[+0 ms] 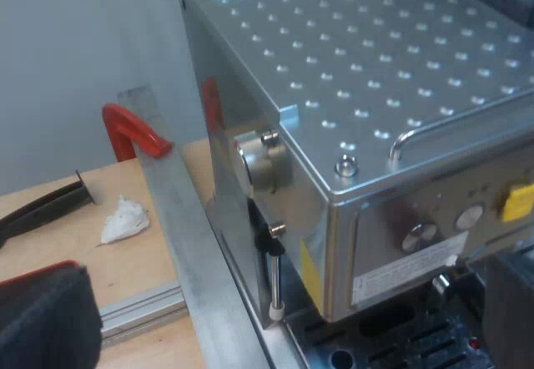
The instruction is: Put the handle in the coffee machine
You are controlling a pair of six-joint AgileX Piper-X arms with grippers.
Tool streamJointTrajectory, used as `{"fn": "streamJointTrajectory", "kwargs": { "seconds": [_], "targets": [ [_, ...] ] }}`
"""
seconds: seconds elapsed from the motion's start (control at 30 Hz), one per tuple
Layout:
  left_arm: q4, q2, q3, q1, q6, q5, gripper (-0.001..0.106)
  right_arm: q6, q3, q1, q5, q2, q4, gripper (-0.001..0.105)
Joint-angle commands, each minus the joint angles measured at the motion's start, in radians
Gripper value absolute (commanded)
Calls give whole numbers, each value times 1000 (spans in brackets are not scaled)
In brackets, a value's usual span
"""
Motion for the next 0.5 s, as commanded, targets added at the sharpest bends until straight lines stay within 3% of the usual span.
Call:
{"fn": "streamJointTrajectory", "kwargs": {
  "seconds": [0.03, 0.3, 0.5],
  "targets": [
    [-9, -4, -11, 1, -31, -3, 95, -11, -37, -87, -21, -23, 86, 82],
    [-3, -4, -13, 1, -31, -3, 95, -16, -41, -359, -132, -99, 216, 82],
    [4, -22, -13, 1, -31, -3, 95, -78, -41, -572, -176, -177, 300, 82]
  ]
}}
